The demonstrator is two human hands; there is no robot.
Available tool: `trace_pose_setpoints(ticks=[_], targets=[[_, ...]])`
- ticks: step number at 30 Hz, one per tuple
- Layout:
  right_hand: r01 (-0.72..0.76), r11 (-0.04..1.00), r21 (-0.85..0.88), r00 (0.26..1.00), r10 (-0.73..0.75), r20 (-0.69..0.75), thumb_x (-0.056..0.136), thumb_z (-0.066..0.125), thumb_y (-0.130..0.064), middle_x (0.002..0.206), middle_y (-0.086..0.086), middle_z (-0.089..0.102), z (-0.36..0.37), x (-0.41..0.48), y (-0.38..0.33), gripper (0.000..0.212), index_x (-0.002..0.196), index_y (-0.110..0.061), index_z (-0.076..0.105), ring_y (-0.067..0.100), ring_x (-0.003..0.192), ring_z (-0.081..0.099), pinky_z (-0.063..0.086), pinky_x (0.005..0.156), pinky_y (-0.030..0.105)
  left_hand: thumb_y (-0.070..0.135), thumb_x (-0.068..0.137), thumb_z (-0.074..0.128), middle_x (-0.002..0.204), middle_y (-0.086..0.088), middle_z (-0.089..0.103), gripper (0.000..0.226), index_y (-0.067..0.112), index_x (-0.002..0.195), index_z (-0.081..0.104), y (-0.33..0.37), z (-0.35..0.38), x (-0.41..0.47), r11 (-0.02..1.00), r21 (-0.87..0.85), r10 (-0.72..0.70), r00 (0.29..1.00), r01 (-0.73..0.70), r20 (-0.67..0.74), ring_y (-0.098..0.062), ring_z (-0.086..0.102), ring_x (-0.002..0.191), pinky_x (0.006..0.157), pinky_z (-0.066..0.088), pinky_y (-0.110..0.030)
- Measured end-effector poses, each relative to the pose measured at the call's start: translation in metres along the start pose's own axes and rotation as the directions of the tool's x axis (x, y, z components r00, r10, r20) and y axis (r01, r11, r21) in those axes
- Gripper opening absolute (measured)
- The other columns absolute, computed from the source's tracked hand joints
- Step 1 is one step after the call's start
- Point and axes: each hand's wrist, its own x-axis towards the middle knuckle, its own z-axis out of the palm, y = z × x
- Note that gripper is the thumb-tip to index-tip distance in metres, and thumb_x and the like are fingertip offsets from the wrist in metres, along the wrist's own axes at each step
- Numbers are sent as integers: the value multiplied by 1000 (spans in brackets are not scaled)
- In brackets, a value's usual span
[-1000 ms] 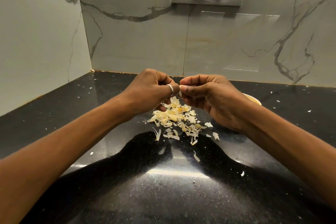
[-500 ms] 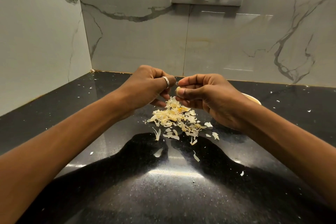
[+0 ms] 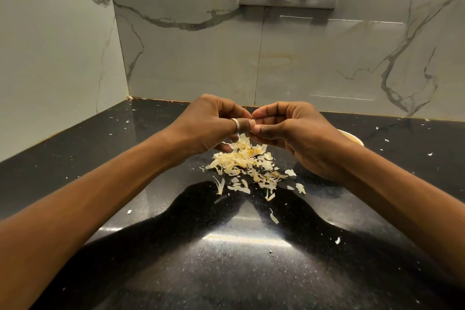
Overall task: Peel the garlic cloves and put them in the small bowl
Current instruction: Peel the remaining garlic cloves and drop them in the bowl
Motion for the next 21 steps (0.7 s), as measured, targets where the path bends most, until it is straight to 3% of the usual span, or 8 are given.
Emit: trace_pose_setpoints(ticks=[5, 10, 17, 21], targets=[[13, 997, -74, 1000, -12, 10, 84, 68, 12, 99, 19, 73, -1, 1, 4, 24, 106, 2, 65, 24, 88, 75, 62, 80, 30, 17, 88, 73, 86, -9, 72, 4, 15, 89, 77, 0, 0, -2, 1000, 5, 9, 1000, -9, -21, -18, 66, 79, 55, 56, -23], [37, 988, -151, 999, -36, 11, 85, 69, 9, 102, 21, 73, -1, 0, 4, 22, 105, 0, 66, 22, 87, 74, 62, 79, 27, 11, 88, 72, 87, -9, 72, 5, 14, 88, 75, -1, -1, -2, 1000, 0, -28, 1000, 28, -8, -19, 67, 82, 56, 55, -22], [44, 985, -165, 999, -43, 14, 87, 67, 8, 106, 23, 71, -1, -3, 4, 21, 107, 3, 65, 25, 93, 73, 62, 79, 26, 19, 86, 77, 77, -4, 73, 4, 16, 85, 76, -6, 1, 1, 999, 38, 28, 997, -25, -71, -12, 69, 70, 55, 56, -24], [46, 985, -165, 999, -44, 16, 86, 68, 9, 106, 24, 71, 0, -2, 5, 22, 108, 4, 66, 29, 95, 73, 62, 81, 30, 22, 88, 74, 82, -6, 73, 9, 14, 88, 75, -7, 3, 1, 998, 59, 22, 999, -19, -49, -12, 70, 73, 59, 58, -27]])
